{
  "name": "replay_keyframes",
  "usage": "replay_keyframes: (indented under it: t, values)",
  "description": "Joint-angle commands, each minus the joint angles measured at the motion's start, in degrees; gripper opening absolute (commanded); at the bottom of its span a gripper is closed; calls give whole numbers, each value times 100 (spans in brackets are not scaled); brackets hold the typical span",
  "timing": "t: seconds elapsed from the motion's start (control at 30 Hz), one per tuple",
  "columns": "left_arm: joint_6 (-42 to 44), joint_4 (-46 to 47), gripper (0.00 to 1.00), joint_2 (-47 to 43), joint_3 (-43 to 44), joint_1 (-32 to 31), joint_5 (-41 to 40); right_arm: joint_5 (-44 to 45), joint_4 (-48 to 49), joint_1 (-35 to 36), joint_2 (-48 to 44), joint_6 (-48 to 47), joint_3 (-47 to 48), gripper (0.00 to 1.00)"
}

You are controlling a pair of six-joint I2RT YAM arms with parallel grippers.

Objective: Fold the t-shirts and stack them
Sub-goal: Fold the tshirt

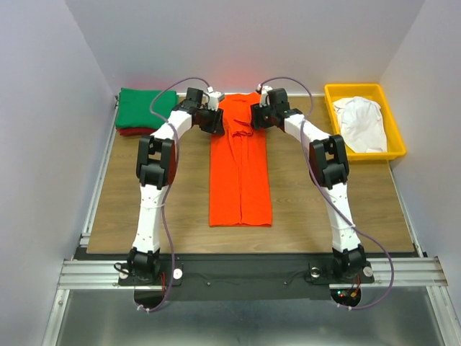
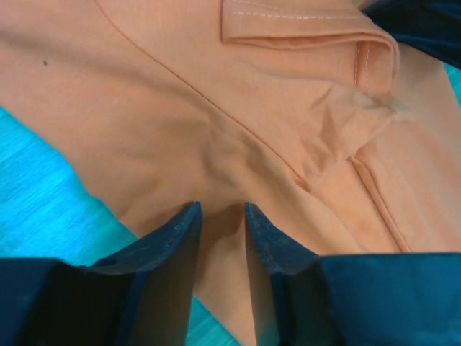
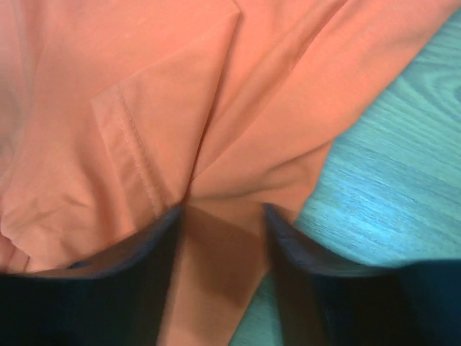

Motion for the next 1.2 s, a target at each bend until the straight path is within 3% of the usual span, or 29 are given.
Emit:
replay_keyframes:
  t: [0.0,0.07,0.1,0.13,0.2,0.43,0.47,0.6,0.67,0.8,0.87,0.93,1.07,1.17]
  values:
    - [233,-80,53,-680,137,154,321,-405,129,-33,-433,-379,270,63]
    - [479,-36,55,-1258,32,154,269,-695,120,-33,-993,-746,217,78]
    - [567,-10,58,-1479,-47,154,225,-757,120,-33,-997,-748,182,78]
    - [629,86,72,-1725,-309,154,146,-827,112,-33,-1397,-922,17,84]
    - [900,210,81,-2522,-635,154,67,-898,112,-33,-1909,-1264,-291,91]
    - [1455,386,88,-4538,-2138,207,83,-1469,50,-33,-4352,-1890,-2364,98]
    - [1447,421,97,-4714,-2461,224,84,-1565,-28,-33,-4850,-1960,-2576,98]
    - [1516,239,97,-5496,-3053,242,417,-2172,-669,115,-5865,-2707,-3586,100]
    - [2209,-341,98,-5690,-3176,251,1116,-2260,-1415,308,-6198,-2865,-3798,97]
    - [3818,-1634,97,-6209,-3886,224,1850,-2471,-1839,432,-6805,-2910,-5019,94]
    - [4161,-1662,93,-6569,-4831,137,1833,-2410,-2006,617,-7113,-3147,-5555,91]
    - [4381,-1295,88,-7201,-5929,-160,1274,-2323,-2015,818,-7324,-3348,-6337,86]
    - [4619,-680,81,-8238,-7504,-802,675,-2313,-1850,1144,-7579,-3622,-7331,83]
    - [4611,-318,78,-8530,-8273,-1181,506,-2454,-1454,1293,-7720,-3482,-7859,79]
